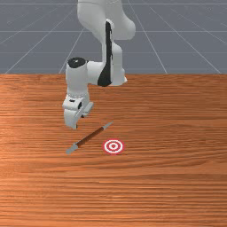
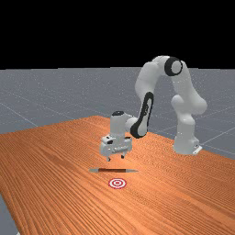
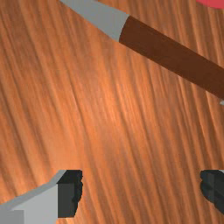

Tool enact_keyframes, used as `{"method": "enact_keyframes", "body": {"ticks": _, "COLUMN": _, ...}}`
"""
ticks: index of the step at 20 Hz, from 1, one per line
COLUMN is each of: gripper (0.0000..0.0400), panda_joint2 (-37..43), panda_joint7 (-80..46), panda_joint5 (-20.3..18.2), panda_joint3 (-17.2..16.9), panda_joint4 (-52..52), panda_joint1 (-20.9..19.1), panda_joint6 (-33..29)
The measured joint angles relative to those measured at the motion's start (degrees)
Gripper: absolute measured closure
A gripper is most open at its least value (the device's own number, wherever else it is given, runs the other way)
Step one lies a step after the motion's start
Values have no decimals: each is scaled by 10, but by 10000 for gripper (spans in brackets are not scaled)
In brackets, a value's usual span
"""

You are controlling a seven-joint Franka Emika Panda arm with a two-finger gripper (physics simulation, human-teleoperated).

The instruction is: Pick up the pen and put it to the marker

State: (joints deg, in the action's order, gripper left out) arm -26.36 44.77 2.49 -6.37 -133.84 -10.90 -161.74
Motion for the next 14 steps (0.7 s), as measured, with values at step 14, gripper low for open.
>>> {"method": "enact_keyframes", "body": {"ticks": 14, "gripper": 0, "panda_joint2": -41, "panda_joint7": 25, "panda_joint5": 27, "panda_joint3": 37, "panda_joint4": 84, "panda_joint1": 50, "panda_joint6": 40}}
